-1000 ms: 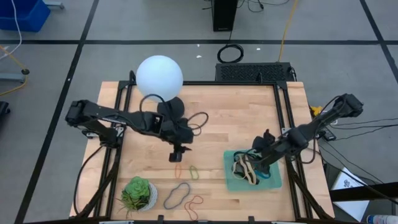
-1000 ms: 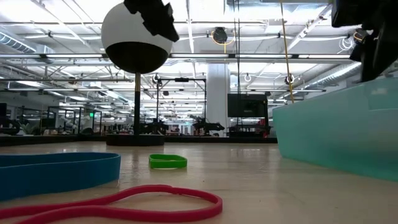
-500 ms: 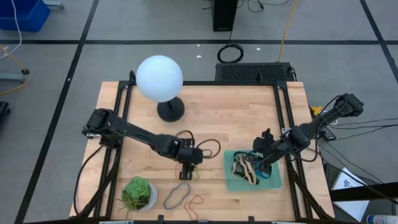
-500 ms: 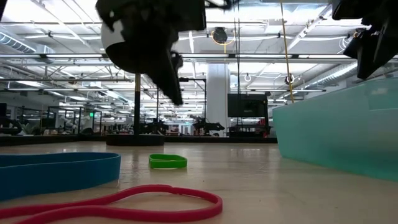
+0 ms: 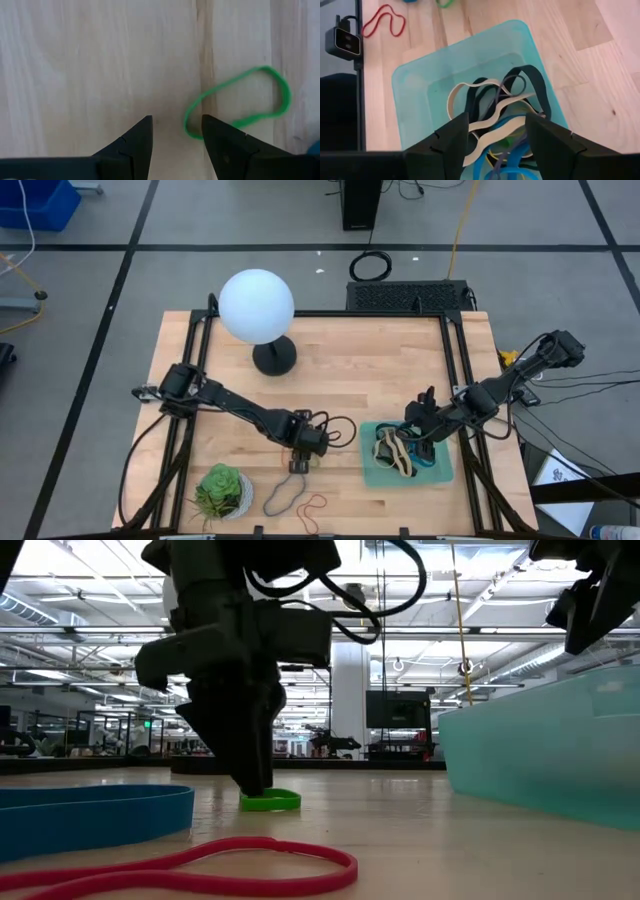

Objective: Pick and place rubber bands into bin
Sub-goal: Put the green rubber band into the green bin

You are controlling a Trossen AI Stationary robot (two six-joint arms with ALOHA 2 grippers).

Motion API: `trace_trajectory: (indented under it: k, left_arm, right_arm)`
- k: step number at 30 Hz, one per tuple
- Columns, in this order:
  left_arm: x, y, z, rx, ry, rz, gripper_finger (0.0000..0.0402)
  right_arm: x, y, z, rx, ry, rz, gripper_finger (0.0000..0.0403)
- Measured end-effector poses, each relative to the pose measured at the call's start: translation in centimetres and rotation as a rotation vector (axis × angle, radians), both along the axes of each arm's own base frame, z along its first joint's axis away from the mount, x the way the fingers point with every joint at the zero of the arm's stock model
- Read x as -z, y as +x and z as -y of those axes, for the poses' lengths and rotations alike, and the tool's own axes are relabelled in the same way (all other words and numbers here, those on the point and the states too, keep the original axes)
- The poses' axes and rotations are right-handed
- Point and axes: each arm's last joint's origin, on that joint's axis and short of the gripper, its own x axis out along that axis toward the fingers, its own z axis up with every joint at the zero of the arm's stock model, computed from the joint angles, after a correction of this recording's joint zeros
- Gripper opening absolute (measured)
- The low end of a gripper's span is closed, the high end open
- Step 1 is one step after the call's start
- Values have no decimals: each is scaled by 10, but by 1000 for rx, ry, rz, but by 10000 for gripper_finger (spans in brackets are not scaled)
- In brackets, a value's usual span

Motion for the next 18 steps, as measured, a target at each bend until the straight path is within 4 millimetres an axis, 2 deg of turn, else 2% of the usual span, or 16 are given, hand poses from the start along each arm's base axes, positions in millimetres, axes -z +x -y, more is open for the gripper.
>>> trace_trajectory:
  k: [7, 18]
  left_arm:
    - [5, 1, 1, 4, -32, -25, 162]
    - [9, 0, 4, -5, -71, -50, 47]
  right_arm:
    - [0, 0, 0, 13, 11, -3, 190]
    - [0, 0, 0, 21, 18, -5, 186]
